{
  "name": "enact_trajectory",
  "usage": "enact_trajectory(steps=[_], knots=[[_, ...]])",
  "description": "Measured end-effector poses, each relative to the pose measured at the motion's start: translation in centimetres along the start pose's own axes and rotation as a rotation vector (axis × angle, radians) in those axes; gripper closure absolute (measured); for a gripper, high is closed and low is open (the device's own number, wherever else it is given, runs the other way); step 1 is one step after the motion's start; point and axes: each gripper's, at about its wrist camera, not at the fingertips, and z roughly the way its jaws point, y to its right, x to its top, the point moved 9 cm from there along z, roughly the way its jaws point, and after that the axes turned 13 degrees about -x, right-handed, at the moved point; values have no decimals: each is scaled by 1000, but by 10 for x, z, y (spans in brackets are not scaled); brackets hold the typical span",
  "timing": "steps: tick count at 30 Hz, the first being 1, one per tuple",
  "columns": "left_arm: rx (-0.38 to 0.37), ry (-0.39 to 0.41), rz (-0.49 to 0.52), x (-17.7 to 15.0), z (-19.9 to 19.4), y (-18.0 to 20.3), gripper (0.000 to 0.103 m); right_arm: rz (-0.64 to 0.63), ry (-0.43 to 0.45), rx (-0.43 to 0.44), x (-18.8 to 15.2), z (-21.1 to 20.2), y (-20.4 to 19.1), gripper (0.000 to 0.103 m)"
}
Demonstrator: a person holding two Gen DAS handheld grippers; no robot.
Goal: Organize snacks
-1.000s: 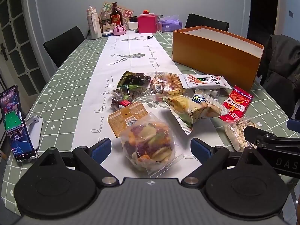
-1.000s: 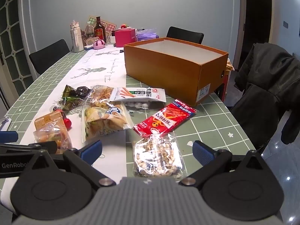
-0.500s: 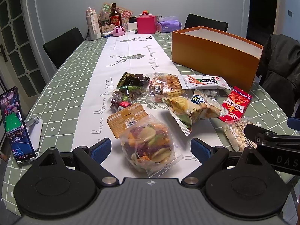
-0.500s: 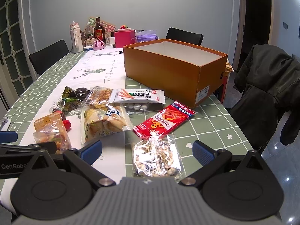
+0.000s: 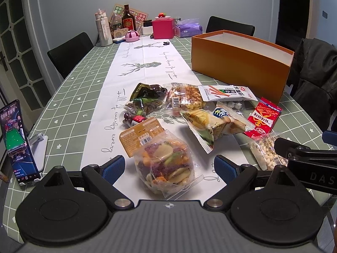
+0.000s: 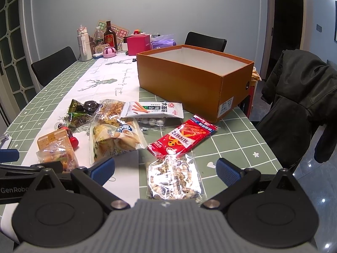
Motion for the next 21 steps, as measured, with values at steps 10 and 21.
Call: enact_trajectory(steps=[10, 21], knots=[[-1, -1, -4, -2, -1, 0, 0, -3, 0, -2, -1, 0, -1, 3], [-1, -2, -14, -4, 0, -4, 0, -7, -2, -4, -3, 0, -3, 3]])
